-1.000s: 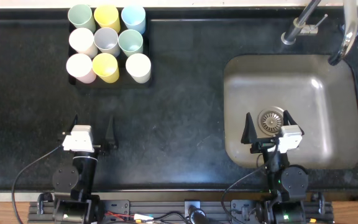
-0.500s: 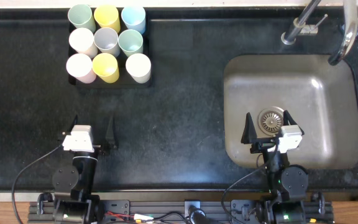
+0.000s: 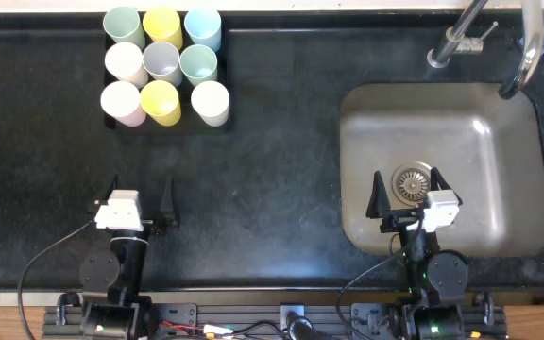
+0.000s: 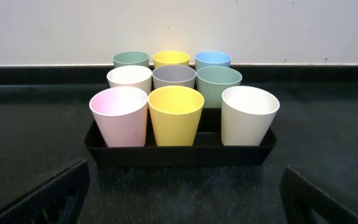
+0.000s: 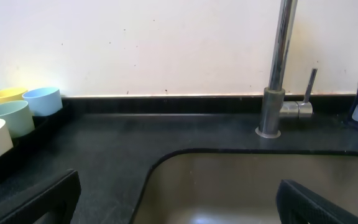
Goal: Store Cups
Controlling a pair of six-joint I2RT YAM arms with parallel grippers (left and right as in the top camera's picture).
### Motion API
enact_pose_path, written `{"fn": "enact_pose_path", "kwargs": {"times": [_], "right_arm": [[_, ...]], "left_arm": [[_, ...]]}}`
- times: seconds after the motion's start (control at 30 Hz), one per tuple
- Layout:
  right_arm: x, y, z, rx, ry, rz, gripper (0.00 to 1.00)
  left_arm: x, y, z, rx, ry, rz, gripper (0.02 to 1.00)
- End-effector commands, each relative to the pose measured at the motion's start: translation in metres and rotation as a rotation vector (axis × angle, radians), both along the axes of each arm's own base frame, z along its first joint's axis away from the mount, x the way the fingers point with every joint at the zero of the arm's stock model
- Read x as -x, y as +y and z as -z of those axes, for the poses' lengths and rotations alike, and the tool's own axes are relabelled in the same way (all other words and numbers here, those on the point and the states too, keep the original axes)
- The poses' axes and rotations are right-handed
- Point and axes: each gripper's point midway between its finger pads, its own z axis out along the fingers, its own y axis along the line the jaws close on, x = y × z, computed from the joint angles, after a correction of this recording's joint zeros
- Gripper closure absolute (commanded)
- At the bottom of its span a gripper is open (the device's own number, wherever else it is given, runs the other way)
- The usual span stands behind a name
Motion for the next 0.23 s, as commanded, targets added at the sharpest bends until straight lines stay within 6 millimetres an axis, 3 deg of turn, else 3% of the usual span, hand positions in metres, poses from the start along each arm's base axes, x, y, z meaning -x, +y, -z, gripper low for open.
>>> {"fn": "enact_pose_path", "kwargs": {"times": [0.03,0.23], "right_arm": [[-0.0001,0.0004,0.0035,-0.004,0.000,-0.004,0.005],[-0.0001,0.0004,0.0035,-0.004,0.000,-0.004,0.003]], "left_arm": [[0.0004,-0.0018,-0.0005,-0.020,-0.007,0.012,0.020],[0.0004,-0.0018,-0.0006,-0.020,-0.007,0.012,0.020]]}}
